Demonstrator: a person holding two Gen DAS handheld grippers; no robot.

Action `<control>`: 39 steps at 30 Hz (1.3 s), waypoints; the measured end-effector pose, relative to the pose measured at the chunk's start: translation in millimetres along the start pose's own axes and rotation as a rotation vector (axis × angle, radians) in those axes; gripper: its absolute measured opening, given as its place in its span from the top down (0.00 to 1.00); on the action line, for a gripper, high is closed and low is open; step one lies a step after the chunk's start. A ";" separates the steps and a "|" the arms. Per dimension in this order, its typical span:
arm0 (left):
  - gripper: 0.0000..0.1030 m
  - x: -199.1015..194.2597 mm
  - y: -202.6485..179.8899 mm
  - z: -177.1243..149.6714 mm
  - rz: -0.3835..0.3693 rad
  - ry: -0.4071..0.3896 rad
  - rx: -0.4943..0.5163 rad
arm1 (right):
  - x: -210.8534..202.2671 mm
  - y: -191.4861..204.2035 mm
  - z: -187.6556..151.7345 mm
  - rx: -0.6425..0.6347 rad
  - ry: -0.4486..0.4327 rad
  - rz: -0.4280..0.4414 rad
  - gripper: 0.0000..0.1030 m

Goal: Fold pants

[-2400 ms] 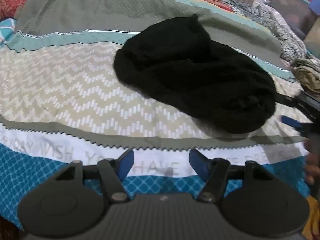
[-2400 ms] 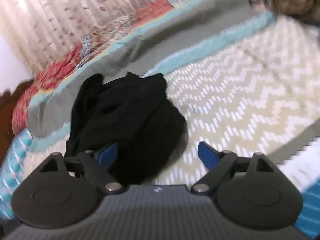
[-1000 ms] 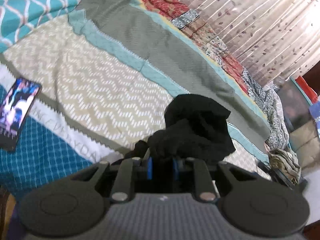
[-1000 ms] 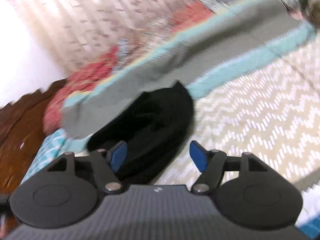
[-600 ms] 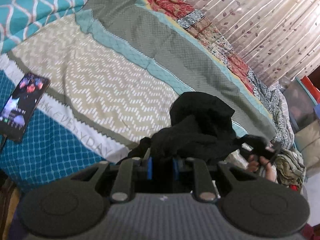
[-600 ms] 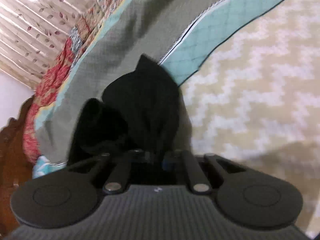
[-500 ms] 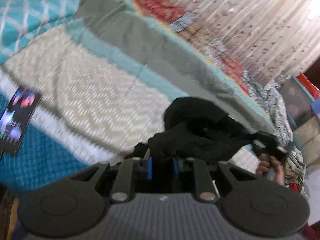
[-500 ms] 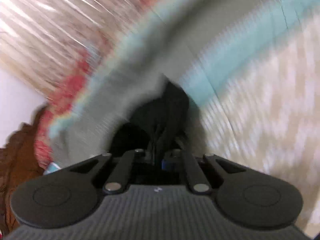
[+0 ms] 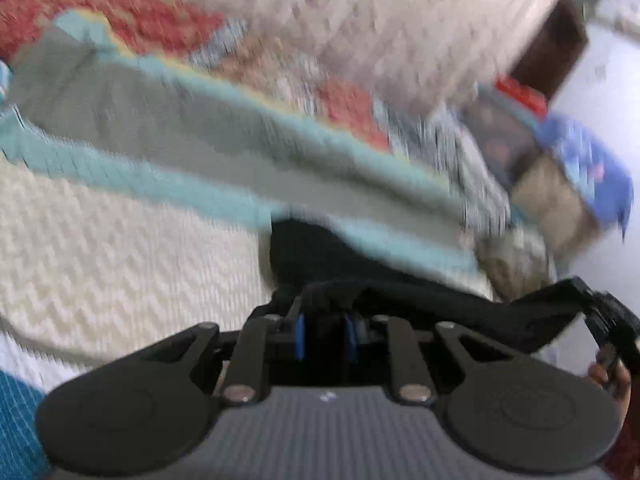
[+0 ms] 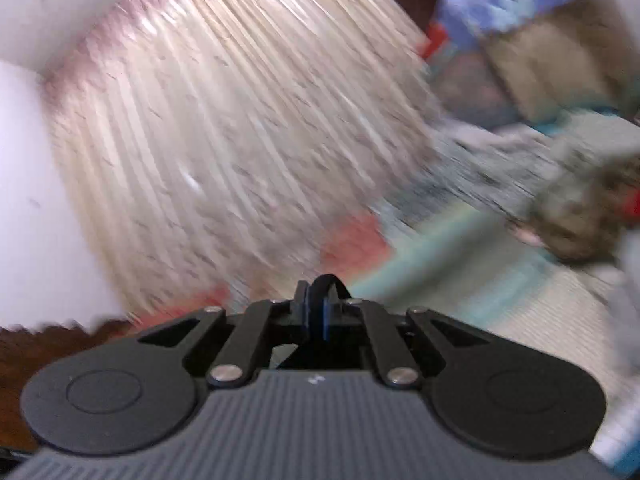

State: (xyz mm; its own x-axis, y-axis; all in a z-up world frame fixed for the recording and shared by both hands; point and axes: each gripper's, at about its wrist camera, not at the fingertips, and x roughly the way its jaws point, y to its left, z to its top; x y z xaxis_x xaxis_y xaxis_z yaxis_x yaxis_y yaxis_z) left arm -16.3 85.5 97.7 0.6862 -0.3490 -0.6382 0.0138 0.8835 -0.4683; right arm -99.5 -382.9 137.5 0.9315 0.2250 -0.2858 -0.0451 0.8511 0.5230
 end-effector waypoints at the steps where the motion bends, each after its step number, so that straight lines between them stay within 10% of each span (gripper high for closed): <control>1: 0.83 6.6 1.0 -11.7 0.003 0.048 0.009 | 7.5 -6.7 -11.0 -0.004 0.063 -0.059 0.80; 6: 0.74 6.4 24.9 -53.6 0.045 0.170 -0.024 | 10.6 -44.4 -31.1 0.003 0.064 -0.415 0.59; 13: 0.50 -29.1 69.8 -31.9 0.066 -0.035 -0.202 | 111.6 27.5 -19.3 -0.074 0.207 -0.095 0.55; 19: 0.42 40.2 61.9 -28.9 0.110 0.087 -0.131 | 273.5 172.4 -83.3 -0.358 0.555 0.142 0.31; 24: 0.30 86.6 56.3 -51.2 0.119 0.189 -0.087 | 370.6 257.9 -169.1 -0.621 0.715 0.120 0.29; 26: 0.35 97.6 53.8 -58.4 0.118 0.222 -0.074 | 405.3 258.8 -185.2 -0.661 0.752 0.065 0.29; 28: 0.70 106.2 50.0 -65.9 0.108 0.257 -0.047 | 434.7 250.0 -200.1 -0.703 0.811 -0.010 0.32; 30: 0.88 107.2 49.5 -69.4 0.070 0.271 -0.047 | 435.1 234.8 -207.7 -0.744 0.839 -0.026 0.85; 39: 0.91 14.7 73.2 -45.7 0.050 0.029 -0.173 | 279.5 111.2 -13.0 -0.093 0.309 0.089 0.87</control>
State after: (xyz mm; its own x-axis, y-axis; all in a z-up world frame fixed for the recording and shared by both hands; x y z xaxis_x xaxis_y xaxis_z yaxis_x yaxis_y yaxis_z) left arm -38.4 130.6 26.1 0.6619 -0.3171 -0.6792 -0.1464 0.8340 -0.5320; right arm 151.1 -219.1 105.3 0.7698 0.4213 -0.4794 -0.1672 0.8581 0.4856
